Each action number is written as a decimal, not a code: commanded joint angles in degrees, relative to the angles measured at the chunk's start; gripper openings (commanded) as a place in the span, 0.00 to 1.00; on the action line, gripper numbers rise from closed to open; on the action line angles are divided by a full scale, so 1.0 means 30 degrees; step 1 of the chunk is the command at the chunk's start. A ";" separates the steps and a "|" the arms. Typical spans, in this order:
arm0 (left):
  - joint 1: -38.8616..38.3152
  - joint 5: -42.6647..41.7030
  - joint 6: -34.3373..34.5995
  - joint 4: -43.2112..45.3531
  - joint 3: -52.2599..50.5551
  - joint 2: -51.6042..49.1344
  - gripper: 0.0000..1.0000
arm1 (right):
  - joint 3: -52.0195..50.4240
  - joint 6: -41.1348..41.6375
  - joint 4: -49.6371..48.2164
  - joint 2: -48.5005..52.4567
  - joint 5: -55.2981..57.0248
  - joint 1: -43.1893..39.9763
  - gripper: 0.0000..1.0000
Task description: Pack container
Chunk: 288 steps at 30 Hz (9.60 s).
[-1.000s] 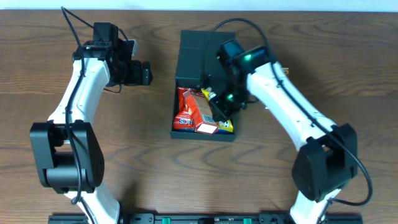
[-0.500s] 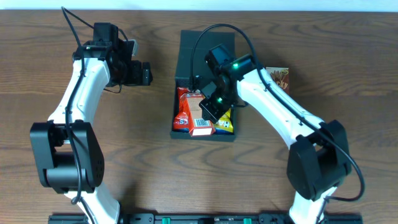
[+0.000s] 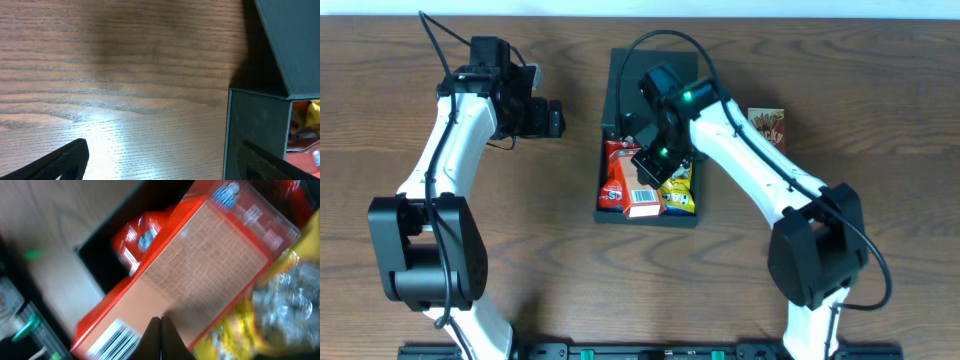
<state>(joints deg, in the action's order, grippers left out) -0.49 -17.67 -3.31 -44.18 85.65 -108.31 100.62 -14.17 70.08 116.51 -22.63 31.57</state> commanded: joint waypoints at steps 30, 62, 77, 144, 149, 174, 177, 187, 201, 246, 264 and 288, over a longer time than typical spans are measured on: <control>0.0029 0.0095 -0.0350 0.0007 0.0503 0.0321 0.95 | -0.3752 -0.0284 -0.1479 -0.1938 0.0896 0.1647 0.01; -0.0007 -0.3759 0.0430 0.1858 -0.2412 0.0102 0.06 | -0.3177 0.2514 -0.3767 -0.2361 0.2441 -0.1268 0.01; -0.1800 -0.5960 0.3330 0.3614 -0.4430 -0.0044 0.06 | -0.6586 0.4903 -0.8743 -0.1676 0.1231 -0.1377 0.01; -0.2310 -0.6484 0.4408 0.4255 -0.4430 -0.0758 0.06 | 0.1960 0.2929 -0.4524 0.0823 -0.3060 -0.3861 0.01; -0.2310 -0.6484 0.4401 0.4262 -0.4430 -0.0758 0.06 | 0.1953 0.3060 -0.2492 0.0022 0.4415 -0.5960 0.01; -0.2310 -0.6470 0.4393 0.4379 -0.4430 -0.0758 0.06 | -0.3300 0.6186 -0.4809 0.1814 0.9449 -0.9304 0.99; -0.2310 -0.6470 0.4393 0.4379 -0.4430 -0.0758 0.06 | -0.3978 0.7082 -0.5668 0.1814 0.9377 -0.9304 0.99; -0.2310 -0.6470 0.4393 0.4393 -0.4430 -0.0758 0.06 | -0.4976 0.7730 -0.7155 0.1821 0.8910 -0.9304 0.89; -0.2310 -0.6411 0.4102 0.4393 -0.4430 -0.0758 0.06 | -0.1086 0.8291 -0.4160 0.1741 0.7082 -0.9173 0.75; 0.0444 -0.5916 0.3526 0.4401 -0.4422 -0.0758 0.06 | 0.5537 1.3347 0.3927 0.1537 0.6076 -0.0335 0.50; 0.0437 -0.5923 0.3534 0.4393 -0.4430 -0.0758 0.06 | -0.1654 0.6390 -0.1290 0.1705 -0.1778 -0.2914 0.01; 0.0401 -0.5996 0.6411 0.6849 -0.4393 -0.0758 0.06 | 0.0277 0.5887 -0.3621 0.2455 -0.2382 -0.8961 0.02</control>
<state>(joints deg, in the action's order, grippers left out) 0.64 -35.79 15.27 -22.04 72.60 -109.89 103.79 1.93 58.89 122.74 -29.71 3.90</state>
